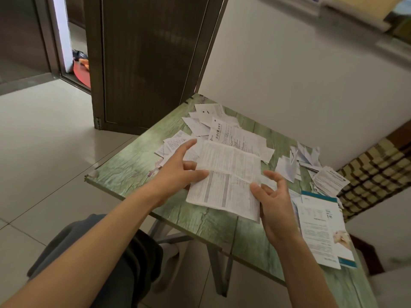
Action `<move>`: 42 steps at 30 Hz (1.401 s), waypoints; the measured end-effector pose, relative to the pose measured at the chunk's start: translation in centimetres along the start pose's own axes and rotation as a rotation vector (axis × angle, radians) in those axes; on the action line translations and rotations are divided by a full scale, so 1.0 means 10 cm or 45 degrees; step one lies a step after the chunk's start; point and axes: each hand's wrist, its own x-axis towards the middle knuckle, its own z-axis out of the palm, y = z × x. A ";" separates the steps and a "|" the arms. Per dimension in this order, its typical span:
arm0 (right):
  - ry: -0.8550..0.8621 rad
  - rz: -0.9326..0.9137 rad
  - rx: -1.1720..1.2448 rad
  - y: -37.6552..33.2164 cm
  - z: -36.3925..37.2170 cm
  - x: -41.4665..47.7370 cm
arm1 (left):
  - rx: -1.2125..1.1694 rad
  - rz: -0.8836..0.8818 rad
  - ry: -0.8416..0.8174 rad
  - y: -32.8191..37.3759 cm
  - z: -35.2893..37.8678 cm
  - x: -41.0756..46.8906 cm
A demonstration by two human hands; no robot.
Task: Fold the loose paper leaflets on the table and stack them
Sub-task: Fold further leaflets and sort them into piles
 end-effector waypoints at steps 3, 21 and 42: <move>-0.096 -0.002 -0.037 -0.02 -0.03 -0.02 | 0.094 0.053 -0.118 0.00 0.01 -0.03; -0.143 -0.269 -0.279 -0.31 -0.08 -0.08 | 0.217 0.148 -0.200 0.07 0.01 -0.07; 0.074 -0.771 -1.027 -0.08 0.18 -0.14 | 0.139 0.035 -0.232 0.03 0.22 -0.15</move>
